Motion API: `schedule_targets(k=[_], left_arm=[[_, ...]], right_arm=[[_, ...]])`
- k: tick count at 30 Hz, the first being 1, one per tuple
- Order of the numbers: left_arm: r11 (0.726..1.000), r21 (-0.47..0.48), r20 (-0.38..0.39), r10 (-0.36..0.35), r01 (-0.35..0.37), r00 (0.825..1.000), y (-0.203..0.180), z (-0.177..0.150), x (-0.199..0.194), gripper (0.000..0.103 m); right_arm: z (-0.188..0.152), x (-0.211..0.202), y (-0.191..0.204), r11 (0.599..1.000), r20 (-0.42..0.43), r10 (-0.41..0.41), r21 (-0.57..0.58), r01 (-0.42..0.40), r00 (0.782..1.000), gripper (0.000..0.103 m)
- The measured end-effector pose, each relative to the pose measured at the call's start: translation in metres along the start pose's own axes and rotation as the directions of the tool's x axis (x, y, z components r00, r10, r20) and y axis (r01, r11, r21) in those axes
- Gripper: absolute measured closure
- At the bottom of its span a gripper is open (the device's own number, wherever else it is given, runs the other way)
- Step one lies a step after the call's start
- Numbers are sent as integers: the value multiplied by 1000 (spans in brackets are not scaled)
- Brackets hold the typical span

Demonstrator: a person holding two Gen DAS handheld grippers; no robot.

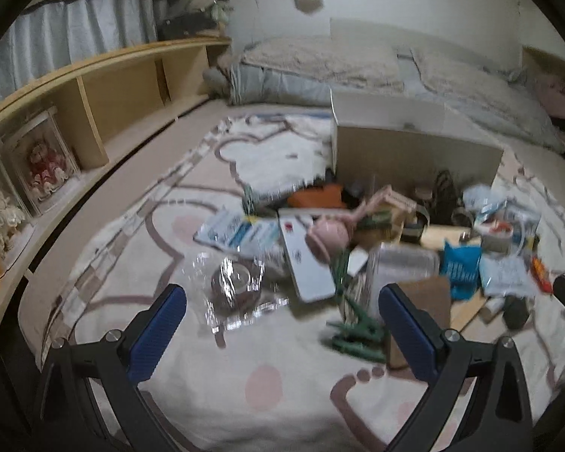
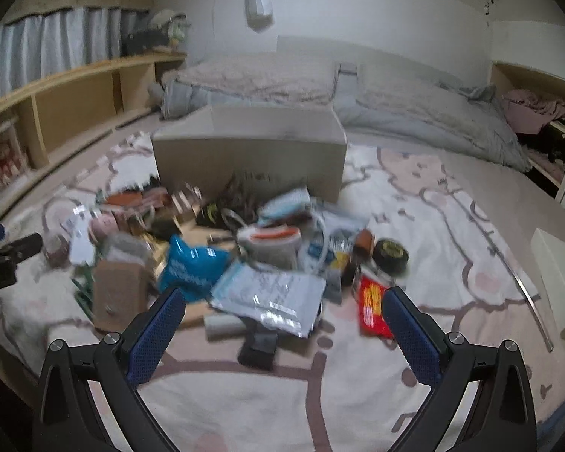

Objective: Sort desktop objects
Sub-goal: 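Move both tools back down toward the remaining cluttered pile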

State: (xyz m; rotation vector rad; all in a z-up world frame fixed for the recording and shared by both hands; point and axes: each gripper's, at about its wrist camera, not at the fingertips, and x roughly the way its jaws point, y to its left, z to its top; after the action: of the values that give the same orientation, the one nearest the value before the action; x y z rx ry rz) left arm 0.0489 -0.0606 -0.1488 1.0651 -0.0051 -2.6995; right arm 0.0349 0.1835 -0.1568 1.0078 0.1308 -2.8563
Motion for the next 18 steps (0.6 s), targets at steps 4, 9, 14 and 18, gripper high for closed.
schedule_targets(k=[4,9,14,18], left_arm=[[999,47,-71,8,-4,997,-7,-11,13,0],[996,90,-153,-2,16,988,-14,-20,28,0],[996,85,-231,-8,29,973,-13,-29,44,0],[995,97,-268,-12,39,963,-16,-35,53,0]], right_arm=[[-12,19,1,1000,-70,18,-5,-18,997,0],[-23,36,4,999,-127,34,-14,-36,991,0],[-30,48,4,1000,-160,8,-22,-12,987,0],[-30,48,-2,1000,-150,16,12,-14,988,0]])
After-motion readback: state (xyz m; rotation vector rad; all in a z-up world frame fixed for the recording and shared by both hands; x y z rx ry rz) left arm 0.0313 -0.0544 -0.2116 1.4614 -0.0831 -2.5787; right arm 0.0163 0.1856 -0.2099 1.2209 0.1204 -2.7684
